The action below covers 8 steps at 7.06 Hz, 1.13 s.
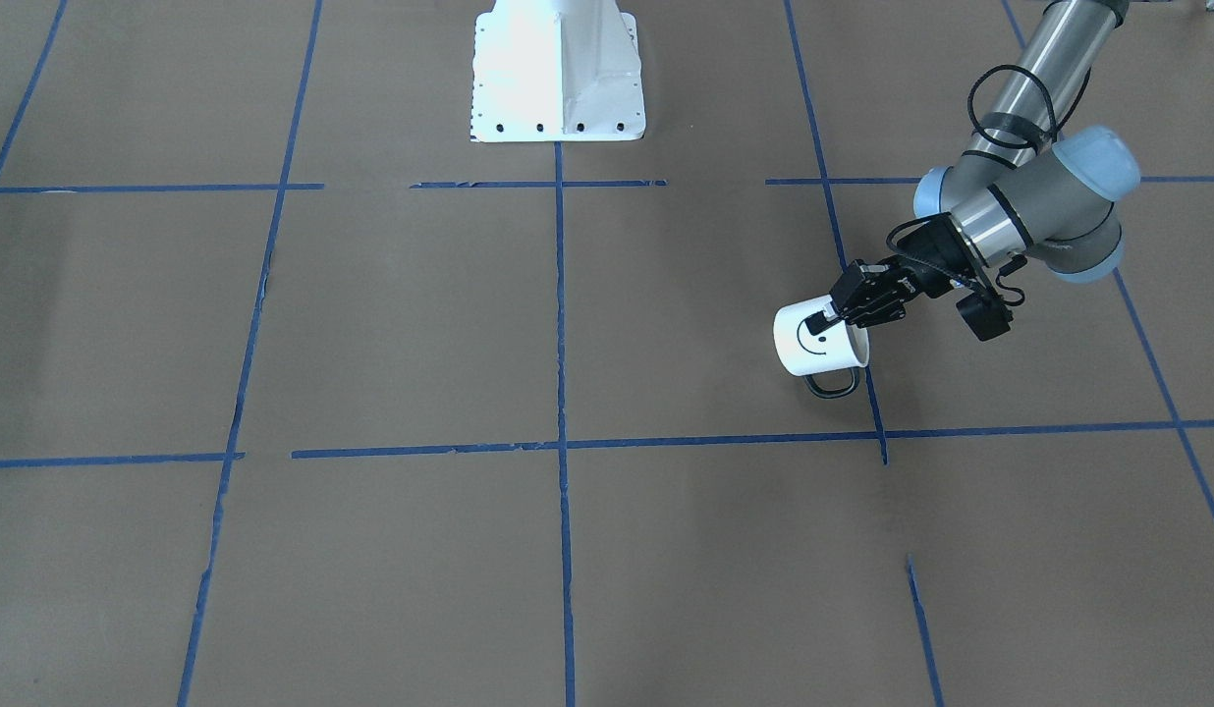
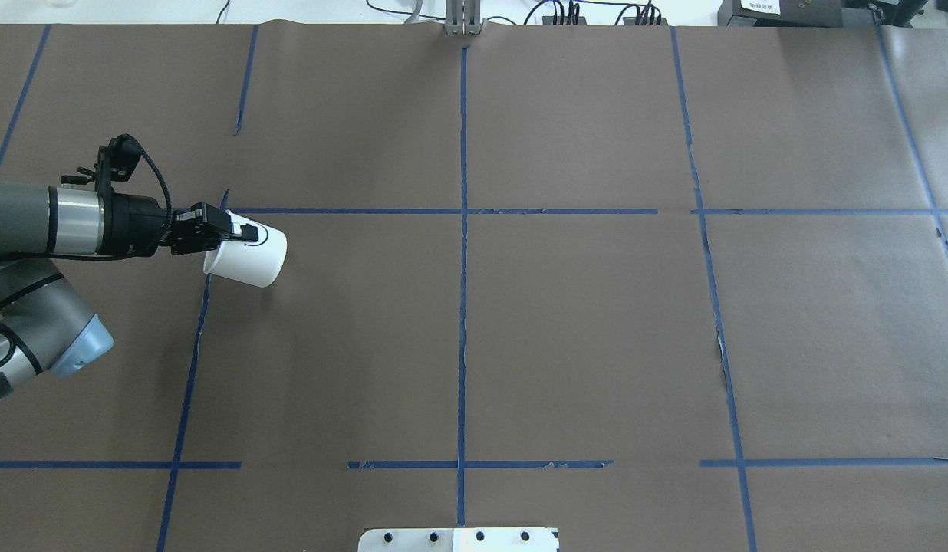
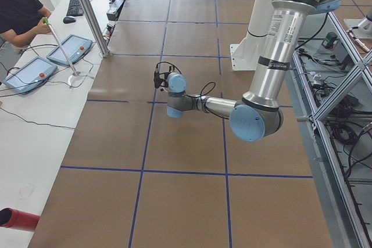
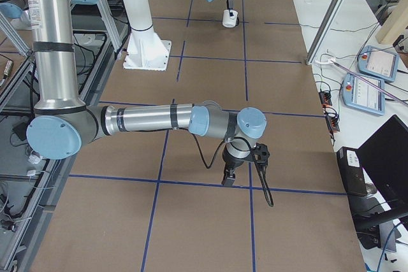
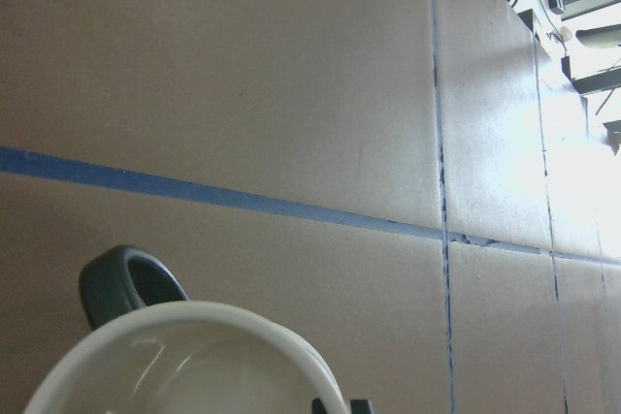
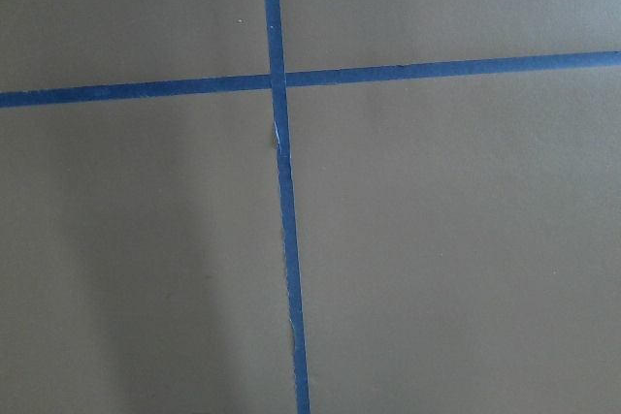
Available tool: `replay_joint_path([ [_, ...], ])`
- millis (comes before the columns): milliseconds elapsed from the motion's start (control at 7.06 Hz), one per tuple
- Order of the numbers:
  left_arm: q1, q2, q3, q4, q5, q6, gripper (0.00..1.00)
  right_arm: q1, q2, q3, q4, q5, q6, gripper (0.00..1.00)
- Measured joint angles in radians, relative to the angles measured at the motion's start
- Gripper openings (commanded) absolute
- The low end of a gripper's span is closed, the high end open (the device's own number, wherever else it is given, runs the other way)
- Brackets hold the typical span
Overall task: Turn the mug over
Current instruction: 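Lift the mug with the left gripper and rotate it upright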
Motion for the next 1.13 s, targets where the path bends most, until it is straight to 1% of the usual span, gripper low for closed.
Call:
replay_joint_path([
  [142,0.001,-0.008,-0.013,0.011,-0.001,-0.010,0.00,0.000,0.000,0.000,0.000,0.000,0.000,1.00],
  [283,0.002,-0.020,-0.035,0.052,-0.002,-0.015,0.00,0.000,-0.001,0.000,0.000,0.000,0.000,1.00],
  [425,0.003,-0.042,-0.080,0.144,-0.001,-0.017,0.00,0.000,0.000,0.000,0.000,0.000,0.000,1.00],
  [850,0.020,-0.144,-0.212,0.506,0.007,-0.008,0.00,0.000,0.000,0.000,0.000,0.000,0.000,1.00],
  [991,0.034,-0.192,-0.255,0.658,0.023,0.008,0.00,0.000,0.000,0.000,0.000,0.000,0.000,1.00],
  [1133,0.047,-0.248,-0.290,0.818,0.061,0.048,0.00,0.000,0.000,0.000,0.000,0.000,0.000,1.00],
])
